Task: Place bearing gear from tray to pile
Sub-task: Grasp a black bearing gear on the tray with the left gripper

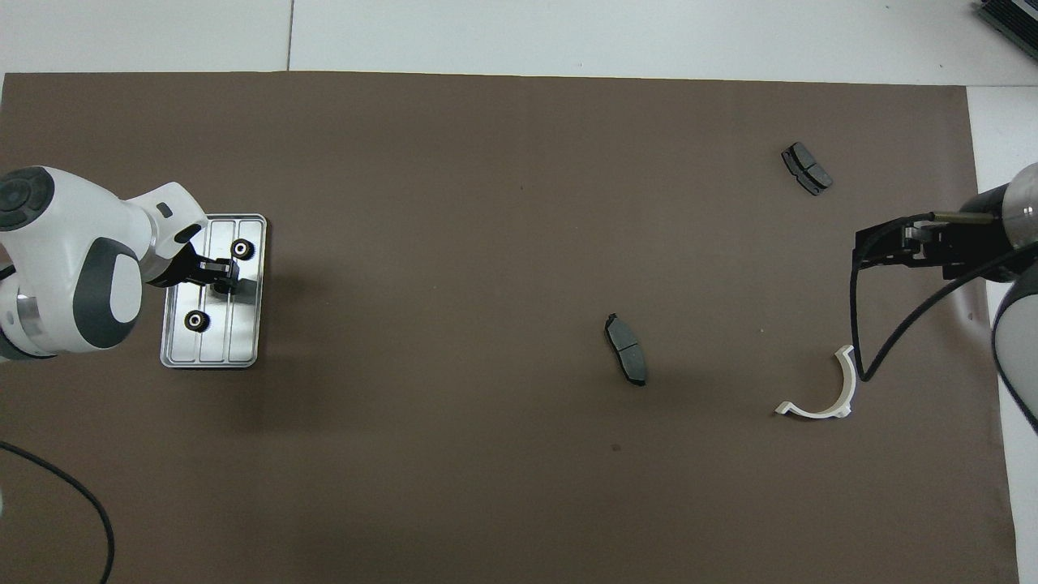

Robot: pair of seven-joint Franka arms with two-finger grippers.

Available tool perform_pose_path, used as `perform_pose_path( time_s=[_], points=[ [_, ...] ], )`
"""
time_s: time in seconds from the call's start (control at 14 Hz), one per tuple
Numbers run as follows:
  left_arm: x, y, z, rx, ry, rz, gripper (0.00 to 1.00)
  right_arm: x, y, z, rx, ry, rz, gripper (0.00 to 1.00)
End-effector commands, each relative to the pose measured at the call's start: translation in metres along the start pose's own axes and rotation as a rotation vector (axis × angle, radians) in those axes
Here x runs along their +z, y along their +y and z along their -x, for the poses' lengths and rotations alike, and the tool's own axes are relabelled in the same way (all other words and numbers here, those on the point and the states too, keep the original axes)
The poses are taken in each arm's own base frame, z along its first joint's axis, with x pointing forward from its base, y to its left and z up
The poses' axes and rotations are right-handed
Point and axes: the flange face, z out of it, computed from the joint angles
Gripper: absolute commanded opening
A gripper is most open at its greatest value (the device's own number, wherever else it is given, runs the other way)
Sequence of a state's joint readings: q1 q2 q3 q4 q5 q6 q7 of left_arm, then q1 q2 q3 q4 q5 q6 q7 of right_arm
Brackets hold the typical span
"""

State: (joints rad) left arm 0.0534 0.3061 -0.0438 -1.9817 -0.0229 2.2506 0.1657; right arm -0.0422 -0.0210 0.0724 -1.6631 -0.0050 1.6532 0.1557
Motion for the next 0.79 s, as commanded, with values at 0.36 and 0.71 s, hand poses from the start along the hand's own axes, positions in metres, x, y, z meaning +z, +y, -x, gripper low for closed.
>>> perform_pose_path(
  time_s=[0.36, 0.71],
  points=[
    [0.0110, 0.0014, 0.0060, 0.019, -0.003, -0.010, 0.33, -0.0014, -0.0012, 0.0077, 0.007, -0.004, -0.023, 1.00],
    [0.0039, 0.0059, -0.0025, 0.016, 0.015, -0.012, 0.13, -0.0013, -0.0011, 0.0079, 0.007, -0.006, -0.022, 1.00]
  ],
)
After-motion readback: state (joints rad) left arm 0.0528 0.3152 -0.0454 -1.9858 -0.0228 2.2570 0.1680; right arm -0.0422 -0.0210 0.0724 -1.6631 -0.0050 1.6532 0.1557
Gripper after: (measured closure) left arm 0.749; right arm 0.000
